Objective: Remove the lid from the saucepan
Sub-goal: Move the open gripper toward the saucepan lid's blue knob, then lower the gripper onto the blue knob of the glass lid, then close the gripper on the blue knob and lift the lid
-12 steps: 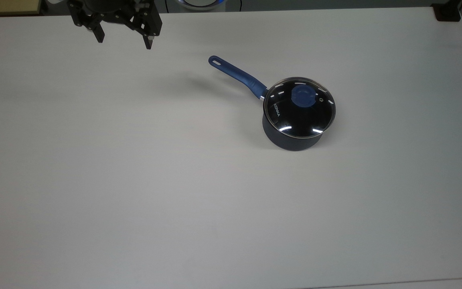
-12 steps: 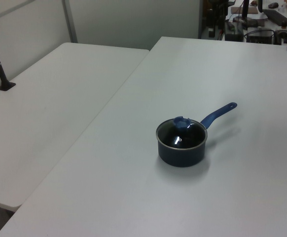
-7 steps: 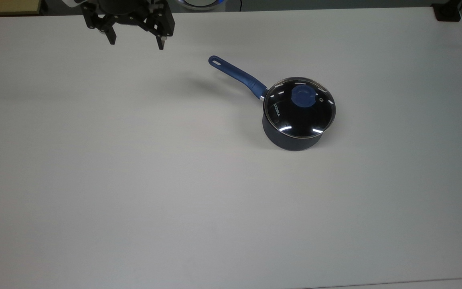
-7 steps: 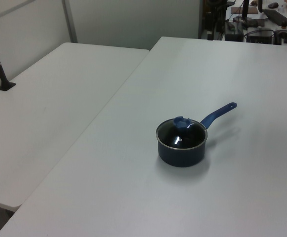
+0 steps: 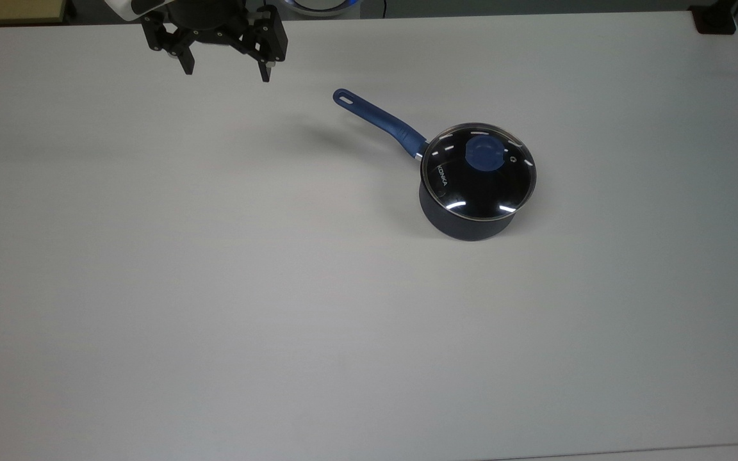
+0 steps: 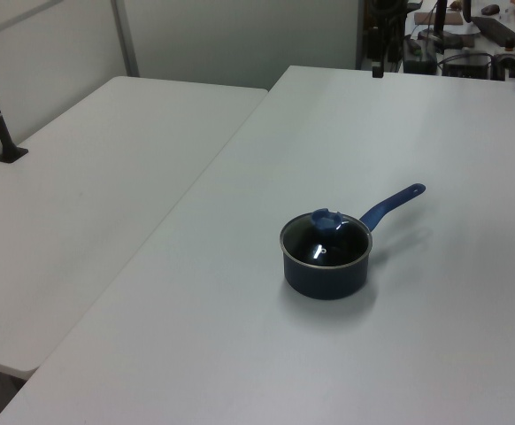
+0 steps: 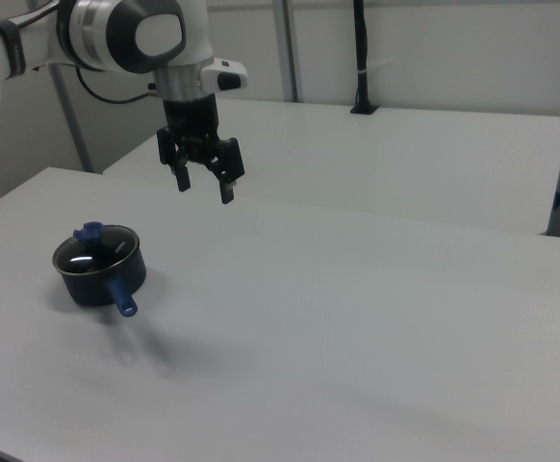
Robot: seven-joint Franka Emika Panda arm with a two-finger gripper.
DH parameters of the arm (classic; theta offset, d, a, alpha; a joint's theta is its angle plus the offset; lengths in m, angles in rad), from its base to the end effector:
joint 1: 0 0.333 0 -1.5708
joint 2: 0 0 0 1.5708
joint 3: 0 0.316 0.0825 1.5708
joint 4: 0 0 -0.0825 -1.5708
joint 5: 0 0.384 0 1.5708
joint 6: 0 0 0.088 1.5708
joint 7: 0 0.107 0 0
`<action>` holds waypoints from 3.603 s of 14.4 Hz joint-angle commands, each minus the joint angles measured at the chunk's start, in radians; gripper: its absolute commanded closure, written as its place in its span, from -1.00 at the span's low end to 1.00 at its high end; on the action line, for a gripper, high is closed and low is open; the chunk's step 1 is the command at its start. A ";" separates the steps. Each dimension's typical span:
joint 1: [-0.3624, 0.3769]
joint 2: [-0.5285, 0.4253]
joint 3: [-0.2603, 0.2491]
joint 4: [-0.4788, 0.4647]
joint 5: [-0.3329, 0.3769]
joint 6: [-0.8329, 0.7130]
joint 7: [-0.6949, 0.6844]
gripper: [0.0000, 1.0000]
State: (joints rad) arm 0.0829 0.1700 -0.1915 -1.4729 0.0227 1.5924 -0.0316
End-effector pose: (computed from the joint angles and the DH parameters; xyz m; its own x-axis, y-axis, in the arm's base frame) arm 0.6032 -0.0539 0.5755 0.9960 -0.0761 -0.0477 -0.0758 -0.9971 0.0081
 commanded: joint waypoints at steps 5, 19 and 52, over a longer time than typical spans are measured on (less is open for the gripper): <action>0.066 0.005 -0.008 -0.003 0.000 -0.006 0.004 -1.00; 0.426 0.161 -0.008 0.009 0.016 0.207 0.182 -1.00; 0.549 0.252 -0.008 0.025 0.017 0.156 0.154 -0.50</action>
State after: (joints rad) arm 0.6170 0.4342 -0.1855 -1.4361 0.0296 1.7694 0.1457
